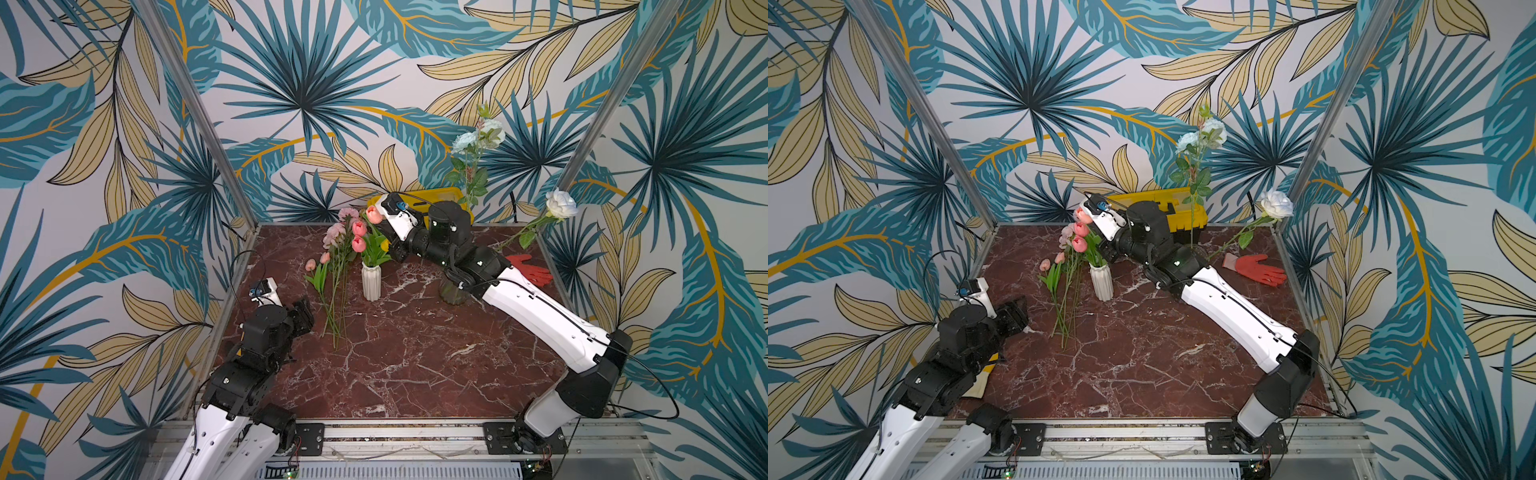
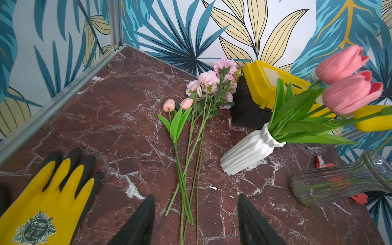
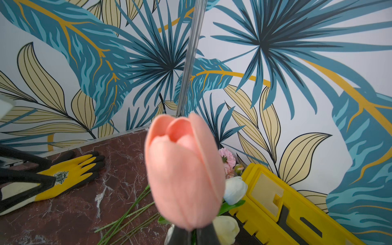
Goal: Pick out pink flowers from the vase
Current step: Pick up the flower from the vase.
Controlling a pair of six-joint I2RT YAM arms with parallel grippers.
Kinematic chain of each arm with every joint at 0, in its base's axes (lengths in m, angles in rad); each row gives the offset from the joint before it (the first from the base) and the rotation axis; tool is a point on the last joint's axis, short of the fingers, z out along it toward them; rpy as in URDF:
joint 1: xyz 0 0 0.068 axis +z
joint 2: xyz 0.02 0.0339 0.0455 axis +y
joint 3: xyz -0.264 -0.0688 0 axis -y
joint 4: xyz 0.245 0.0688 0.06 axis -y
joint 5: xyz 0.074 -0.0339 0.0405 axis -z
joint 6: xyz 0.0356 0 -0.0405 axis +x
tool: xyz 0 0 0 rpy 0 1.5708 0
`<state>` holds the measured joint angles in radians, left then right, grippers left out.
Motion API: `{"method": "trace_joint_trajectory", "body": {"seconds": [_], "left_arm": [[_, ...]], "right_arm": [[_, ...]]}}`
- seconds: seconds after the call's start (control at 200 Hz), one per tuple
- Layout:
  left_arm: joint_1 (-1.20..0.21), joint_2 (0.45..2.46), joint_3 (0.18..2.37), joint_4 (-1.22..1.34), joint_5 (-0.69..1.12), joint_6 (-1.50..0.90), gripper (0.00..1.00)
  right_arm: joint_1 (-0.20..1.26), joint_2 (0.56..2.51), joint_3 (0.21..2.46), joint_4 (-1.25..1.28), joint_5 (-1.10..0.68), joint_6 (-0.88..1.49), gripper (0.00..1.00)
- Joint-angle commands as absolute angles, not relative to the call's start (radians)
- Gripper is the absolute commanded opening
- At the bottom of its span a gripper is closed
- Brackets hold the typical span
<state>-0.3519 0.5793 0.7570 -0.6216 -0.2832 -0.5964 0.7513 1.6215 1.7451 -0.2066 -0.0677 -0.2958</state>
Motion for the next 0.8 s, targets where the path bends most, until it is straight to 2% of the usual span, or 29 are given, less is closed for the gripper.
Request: {"method": "trace_joint_trajectory", "body": {"seconds": [0.0,0.165,0.386,0.596,0.791], "left_arm": [[-0.355,0.564,0.779,-0.582,-0.211,-0.553,0.63],[-0.355,0.583,0.802,-0.556,-0.162,-0.524,0.64],[-0.355,0.626,0.849,-0.474,-0.024,-0.397,0.64],[-0.364,0.722,0.975,-0.496,0.202,-0.180,0.64],[-0.371,0.763,0.986,-0.467,0.377,-0.073,0.64]], "right_arm": [[0.750,1.584,1.835,-0.302,-0.064,-0.266,0.00],[0.751,1.585,1.984,-0.466,-0.067,-0.254,0.00],[0.752,1.552,1.992,-0.517,-0.165,-0.198,0.00],[0.763,1.594,2.014,-0.501,-0.235,-0.043,0.00],[0.764,1.585,1.873,-0.326,-0.343,-0.012,0.00]]}}
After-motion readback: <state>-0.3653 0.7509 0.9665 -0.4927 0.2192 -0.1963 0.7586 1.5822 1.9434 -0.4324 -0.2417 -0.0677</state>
